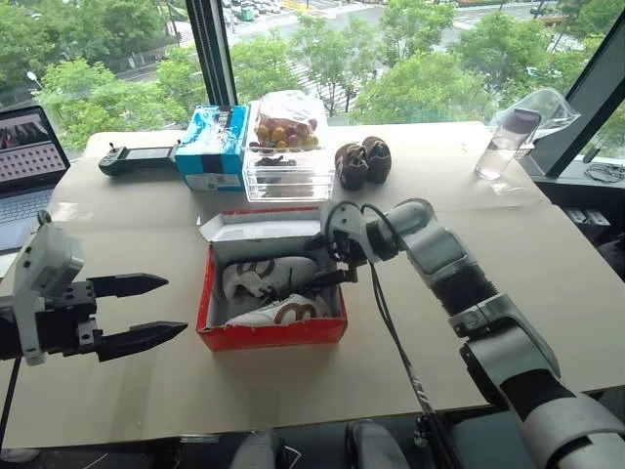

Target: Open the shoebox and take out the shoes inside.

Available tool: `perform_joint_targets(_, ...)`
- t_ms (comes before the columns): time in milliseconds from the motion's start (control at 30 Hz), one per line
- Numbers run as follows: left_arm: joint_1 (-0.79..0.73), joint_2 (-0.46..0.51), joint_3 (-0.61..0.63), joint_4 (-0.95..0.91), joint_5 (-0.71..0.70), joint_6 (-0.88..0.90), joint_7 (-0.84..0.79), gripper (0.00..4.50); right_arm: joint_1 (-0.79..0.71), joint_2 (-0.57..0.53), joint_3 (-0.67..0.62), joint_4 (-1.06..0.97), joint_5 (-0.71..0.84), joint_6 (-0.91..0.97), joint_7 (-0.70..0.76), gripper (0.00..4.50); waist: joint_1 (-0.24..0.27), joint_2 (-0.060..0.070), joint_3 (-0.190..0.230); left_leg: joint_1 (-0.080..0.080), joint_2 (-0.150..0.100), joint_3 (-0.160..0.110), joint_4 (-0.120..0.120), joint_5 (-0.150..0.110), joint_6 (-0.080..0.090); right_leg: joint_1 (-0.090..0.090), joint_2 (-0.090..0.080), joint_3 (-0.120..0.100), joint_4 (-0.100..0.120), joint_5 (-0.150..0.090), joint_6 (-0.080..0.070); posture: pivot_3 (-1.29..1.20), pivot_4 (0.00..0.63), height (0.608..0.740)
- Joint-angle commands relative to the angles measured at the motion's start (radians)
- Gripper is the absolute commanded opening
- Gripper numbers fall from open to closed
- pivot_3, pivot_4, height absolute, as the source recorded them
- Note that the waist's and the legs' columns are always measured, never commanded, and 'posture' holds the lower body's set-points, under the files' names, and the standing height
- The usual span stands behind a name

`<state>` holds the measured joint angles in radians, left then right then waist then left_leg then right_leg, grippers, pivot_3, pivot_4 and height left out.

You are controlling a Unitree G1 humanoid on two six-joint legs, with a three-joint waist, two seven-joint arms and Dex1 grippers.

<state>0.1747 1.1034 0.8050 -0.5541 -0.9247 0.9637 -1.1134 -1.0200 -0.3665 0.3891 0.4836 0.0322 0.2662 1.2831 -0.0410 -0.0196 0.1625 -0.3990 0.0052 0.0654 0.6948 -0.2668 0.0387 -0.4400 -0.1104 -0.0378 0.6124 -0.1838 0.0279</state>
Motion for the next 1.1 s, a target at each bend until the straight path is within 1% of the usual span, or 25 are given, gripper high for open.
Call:
perform_joint_targets(33,0.002,0.003,0.028,0.001,0.01,-0.018,-0.001,4.5,-0.047,-0.003,-0.045,-0.044,0.032,0.018,0.016,4.44,0.0,0.0,0.0,0.0,0.0,0.0,0.0,0.0,0.0,0.0,0.0,0.0,0.0,0.0,0.0,0.0,0.15,0.74)
perform_joint_targets(133,-0.006,0.004,0.013,0.007,0.013,-0.025,0.002,4.5,-0.04,0.007,-0.041,-0.052,0.033,0.03,0.016,4.44,0.0,0.0,0.0,0.0,0.0,0.0,0.0,0.0,0.0,0.0,0.0,0.0,0.0,0.0,0.0,0.0,0.15,0.74)
perform_joint_targets(300,-0.021,0.004,-0.011,0.014,0.031,-0.043,0.008,4.5,-0.01,0.031,0.003,-0.023,-0.016,0.005,-0.012,4.44,-0.001,0.0,0.0,0.0,0.0,0.0,0.0,0.0,0.0,0.0,0.0,0.0,0.0,0.0,0.0,0.0,0.15,0.74)
perform_joint_targets(367,-0.023,0.005,-0.017,0.016,0.036,-0.047,0.006,4.5,-0.005,0.042,0.016,-0.003,-0.039,0.0,-0.028,3.93,-0.001,0.0,0.0,0.0,0.0,0.0,0.0,0.0,0.0,0.0,0.0,0.0,0.0,0.0,0.0,0.0,0.15,0.74)
perform_joint_targets(400,-0.024,0.005,-0.018,0.017,0.036,-0.049,0.007,4.5,-0.004,0.045,0.019,0.003,-0.045,0.0,-0.032,3.81,-0.001,0.0,0.0,0.0,0.0,0.0,0.0,0.0,0.0,0.0,0.0,0.0,0.0,0.0,0.0,0.0,0.15,0.74)
perform_joint_targets(500,-0.023,0.004,-0.018,0.016,0.036,-0.052,0.008,4.5,-0.003,0.051,0.014,0.004,-0.044,0.008,-0.04,2.72,-0.001,0.0,0.0,0.0,0.0,0.0,0.0,0.0,0.0,0.0,0.0,0.0,0.0,0.0,0.0,0.0,0.15,0.74)
perform_joint_targets(533,-0.024,0.004,-0.017,0.014,0.034,-0.05,0.009,4.5,-0.003,0.053,0.008,0.0,-0.039,0.014,-0.041,2.61,-0.001,0.0,0.0,0.0,0.0,0.0,0.0,0.0,0.0,0.0,0.0,0.0,0.0,0.0,0.0,0.0,0.15,0.74)
perform_joint_targets(567,-0.026,0.004,-0.016,0.012,0.03,-0.046,0.011,4.5,-0.004,0.055,-0.001,-0.005,-0.031,0.022,-0.04,2.08,-0.001,0.0,0.0,0.0,0.0,0.0,0.0,0.0,0.0,0.0,0.0,0.0,0.0,0.0,0.0,0.0,0.15,0.74)
perform_joint_targets(633,-0.027,0.003,-0.014,0.008,0.024,-0.042,0.012,4.5,-0.005,0.057,-0.019,-0.018,-0.015,0.03,-0.041,1.41,-0.001,0.0,0.0,0.0,0.0,0.0,0.0,0.0,0.0,0.0,0.0,0.0,0.0,0.0,0.0,0.0,0.15,0.74)
perform_joint_targets(700,-0.027,0.002,-0.012,0.006,0.02,-0.04,0.013,4.5,-0.008,0.062,-0.046,-0.029,0.008,0.037,-0.049,0.83,-0.001,0.0,0.0,0.0,0.0,0.0,0.0,0.0,0.0,0.0,0.0,0.0,0.001,0.0,0.0,0.0,0.15,0.74)
perform_joint_targets(733,-0.026,0.002,-0.012,0.006,0.019,-0.04,0.014,4.5,-0.012,0.062,-0.062,-0.039,0.025,0.053,-0.047,0.63,-0.001,0.0,0.0,0.0,0.0,0.0,0.0,0.0,0.0,0.0,0.0,0.0,0.0,0.0,0.0,0.0,0.15,0.74)
perform_joint_targets(833,-0.024,0.003,-0.01,0.007,0.017,-0.041,0.012,4.5,-0.025,0.056,-0.109,-0.076,0.081,0.091,-0.029,0.63,-0.001,0.0,0.0,-0.001,0.0,0.0,0.0,0.0,0.0,-0.001,0.0,0.0,0.0,0.0,0.0,0.0,0.15,0.74)
perform_joint_targets(933,-0.014,0.001,-0.003,0.006,0.017,-0.043,0.003,4.5,-0.068,0.046,-0.199,-0.119,0.153,0.166,-0.058,0.63,-0.001,0.0,0.0,-0.002,0.0,0.0,0.0,0.0,0.0,-0.001,0.0,0.0,0.0,0.0,0.0,0.0,0.15,0.74)
perform_joint_targets(1033,-0.018,0.003,-0.013,0.014,0.022,-0.051,-0.001,4.5,-0.103,0.026,-0.297,-0.168,0.252,0.299,-0.083,0.63,0.0,0.0,0.001,-0.002,0.001,0.0,0.0,0.0,0.0,-0.001,0.0,0.0,0.0,0.0,0.0,0.0,0.15,0.74)
perform_joint_targets(1100,-0.025,0.005,-0.026,0.022,0.027,-0.059,-0.005,4.5,-0.118,0.013,-0.368,-0.199,0.345,0.418,-0.09,0.63,0.002,0.0,0.001,-0.002,0.001,0.0,0.0,0.0,0.0,-0.002,0.0,0.0,0.0,0.0,0.0,0.0,0.15,0.74)
